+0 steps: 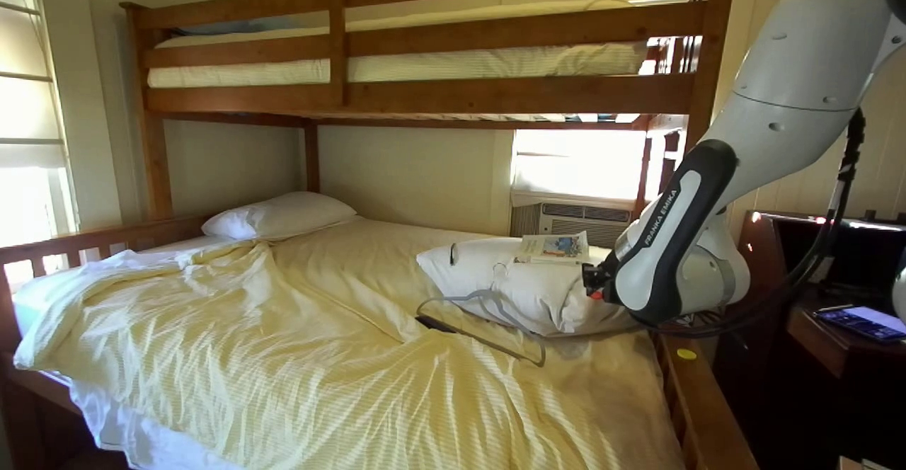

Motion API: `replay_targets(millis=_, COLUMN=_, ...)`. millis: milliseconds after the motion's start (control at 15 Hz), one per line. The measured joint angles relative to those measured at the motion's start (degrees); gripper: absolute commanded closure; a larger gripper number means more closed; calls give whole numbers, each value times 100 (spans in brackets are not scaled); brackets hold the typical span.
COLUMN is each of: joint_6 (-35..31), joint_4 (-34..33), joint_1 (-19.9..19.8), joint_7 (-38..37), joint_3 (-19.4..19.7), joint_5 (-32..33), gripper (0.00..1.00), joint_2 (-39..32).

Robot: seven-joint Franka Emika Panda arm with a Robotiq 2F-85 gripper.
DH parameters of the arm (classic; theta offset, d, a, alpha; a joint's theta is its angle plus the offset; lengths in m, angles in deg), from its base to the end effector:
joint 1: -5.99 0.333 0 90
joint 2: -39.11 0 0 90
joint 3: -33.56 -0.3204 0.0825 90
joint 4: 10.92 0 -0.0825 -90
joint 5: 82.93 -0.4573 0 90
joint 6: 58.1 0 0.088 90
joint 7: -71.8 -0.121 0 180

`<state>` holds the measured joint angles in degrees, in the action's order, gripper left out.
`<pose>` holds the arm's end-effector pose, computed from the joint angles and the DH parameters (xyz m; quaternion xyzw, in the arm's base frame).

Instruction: Pick up the red token and place it on the bed frame next to the yellow token

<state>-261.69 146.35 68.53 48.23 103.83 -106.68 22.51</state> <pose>0.4477 -0.1430 0.2116 0.8344 -0.3908 0.3799 0.0822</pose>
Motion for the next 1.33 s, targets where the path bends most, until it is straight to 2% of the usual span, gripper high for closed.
replay_targets(millis=200, joint_6=161, joint_4=0, joint_1=-61, joint_7=0, joint_3=92, joint_5=-118, gripper=92, joint_2=-76)
replay_targets(millis=600, joint_6=591, joint_4=0, joint_1=-476, joint_7=0, joint_3=32, joint_5=-486, gripper=92, joint_2=-98)
replay_targets(millis=1067, joint_6=872, joint_4=1, joint_1=-826, joint_7=106, joint_3=-277, joint_5=-1130, gripper=92, joint_2=-98)
replay_targets(millis=1333, joint_6=948, joint_4=2, joint_1=-1020, joint_7=306, joint_3=-576, joint_5=-1868, gripper=92, joint_2=-100)
